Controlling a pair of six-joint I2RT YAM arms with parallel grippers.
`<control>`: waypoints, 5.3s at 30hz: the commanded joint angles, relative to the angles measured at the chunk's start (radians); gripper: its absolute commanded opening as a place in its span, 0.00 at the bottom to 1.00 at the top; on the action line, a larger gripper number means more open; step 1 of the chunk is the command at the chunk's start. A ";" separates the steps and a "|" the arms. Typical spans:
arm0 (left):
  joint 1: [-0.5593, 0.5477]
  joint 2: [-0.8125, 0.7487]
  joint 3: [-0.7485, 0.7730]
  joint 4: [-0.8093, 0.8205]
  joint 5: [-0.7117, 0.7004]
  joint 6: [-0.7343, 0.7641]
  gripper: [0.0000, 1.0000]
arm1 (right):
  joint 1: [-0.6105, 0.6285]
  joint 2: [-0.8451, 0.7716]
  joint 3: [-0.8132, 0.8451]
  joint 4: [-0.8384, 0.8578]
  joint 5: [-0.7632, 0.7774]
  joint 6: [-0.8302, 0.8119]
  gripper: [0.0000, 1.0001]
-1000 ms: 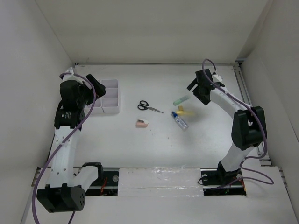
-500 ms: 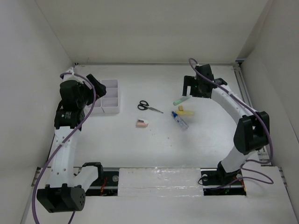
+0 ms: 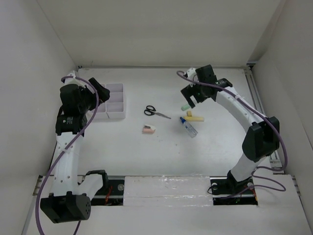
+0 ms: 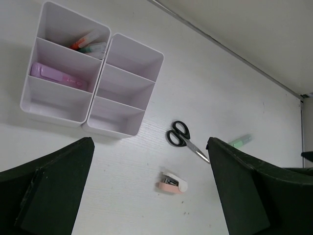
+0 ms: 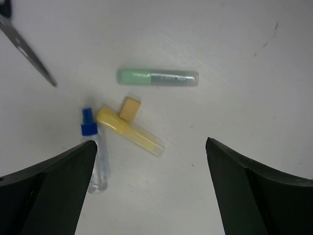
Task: Sort the stationery into containers
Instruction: Pick up the pen from the center of the board, then place the pen in the storage box.
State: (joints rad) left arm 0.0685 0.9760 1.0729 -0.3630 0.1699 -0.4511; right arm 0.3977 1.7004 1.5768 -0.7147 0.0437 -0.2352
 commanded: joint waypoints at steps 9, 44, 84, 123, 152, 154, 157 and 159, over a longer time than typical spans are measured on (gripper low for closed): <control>0.008 -0.003 -0.001 0.038 0.046 0.014 1.00 | -0.146 -0.100 -0.276 -0.031 -0.082 -0.513 0.96; 0.008 0.007 -0.001 0.047 0.059 0.014 1.00 | -0.034 0.154 -0.212 0.003 -0.140 -0.555 0.84; 0.008 0.016 0.009 0.038 0.059 0.014 1.00 | 0.006 0.231 -0.184 0.015 -0.140 -0.544 0.00; 0.008 0.021 -0.110 0.407 0.717 -0.084 1.00 | 0.630 0.042 0.166 0.345 0.097 0.715 0.00; 0.008 0.095 -0.076 0.366 0.649 -0.074 0.00 | 0.668 0.107 0.212 0.508 -0.037 0.725 0.99; 0.008 0.105 -0.041 0.304 0.568 -0.041 0.00 | 0.647 0.093 0.189 0.508 -0.038 0.714 1.00; 0.008 0.116 0.008 0.247 0.384 0.014 0.00 | 0.636 0.010 0.073 0.523 0.031 0.714 1.00; 0.008 0.116 0.051 0.223 0.269 0.028 0.00 | 0.625 -0.084 -0.045 0.538 0.073 0.692 1.00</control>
State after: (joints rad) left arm 0.0734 1.1091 1.0332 -0.1181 0.6369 -0.4870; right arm 1.0386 1.7618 1.6260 -0.2554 0.0608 0.4774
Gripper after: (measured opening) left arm 0.168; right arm 0.998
